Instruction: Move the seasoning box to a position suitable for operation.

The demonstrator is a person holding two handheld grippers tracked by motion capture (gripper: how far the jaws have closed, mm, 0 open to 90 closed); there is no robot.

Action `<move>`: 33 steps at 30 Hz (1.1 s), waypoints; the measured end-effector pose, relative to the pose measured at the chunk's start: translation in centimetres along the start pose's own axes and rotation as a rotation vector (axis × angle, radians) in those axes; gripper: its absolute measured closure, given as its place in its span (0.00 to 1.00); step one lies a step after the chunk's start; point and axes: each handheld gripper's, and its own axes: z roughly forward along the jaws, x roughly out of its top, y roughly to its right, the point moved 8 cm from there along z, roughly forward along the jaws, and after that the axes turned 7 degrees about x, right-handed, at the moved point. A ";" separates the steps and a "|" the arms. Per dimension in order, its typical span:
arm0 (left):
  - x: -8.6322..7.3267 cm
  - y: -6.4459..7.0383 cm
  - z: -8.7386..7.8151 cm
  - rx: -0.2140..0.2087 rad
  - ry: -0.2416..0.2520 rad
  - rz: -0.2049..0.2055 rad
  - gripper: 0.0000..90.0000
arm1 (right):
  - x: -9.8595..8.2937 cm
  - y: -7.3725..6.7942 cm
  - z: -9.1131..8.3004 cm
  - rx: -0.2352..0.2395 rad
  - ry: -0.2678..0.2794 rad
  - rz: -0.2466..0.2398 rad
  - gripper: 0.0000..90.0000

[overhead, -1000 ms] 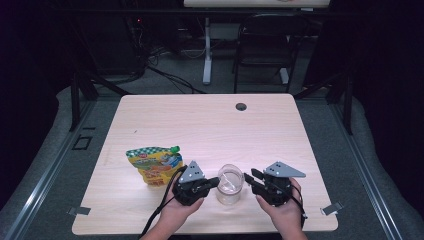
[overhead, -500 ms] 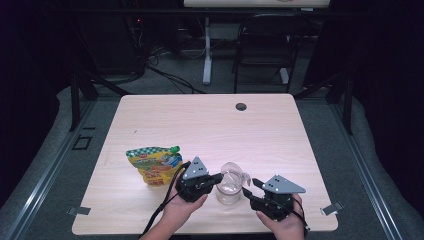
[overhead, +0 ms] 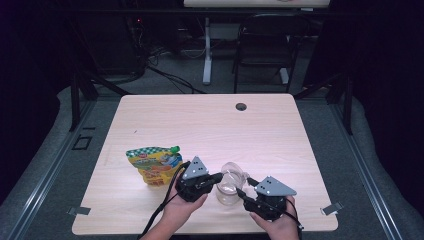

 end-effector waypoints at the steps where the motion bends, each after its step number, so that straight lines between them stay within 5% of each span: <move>1: -0.1 0.0 -0.1 -0.001 -0.003 0.001 1.00 | 0.0 -0.1 0.0 -0.002 -0.002 -0.005 0.56; 18: -1.0 -0.6 -0.5 0.010 -0.017 -0.004 1.00 | 0.7 0.4 -0.6 -0.016 0.054 -0.001 0.63; 33: -3.2 -3.4 -3.0 0.056 -0.031 -0.031 1.00 | 0.7 1.4 -1.0 -0.017 0.075 0.047 0.71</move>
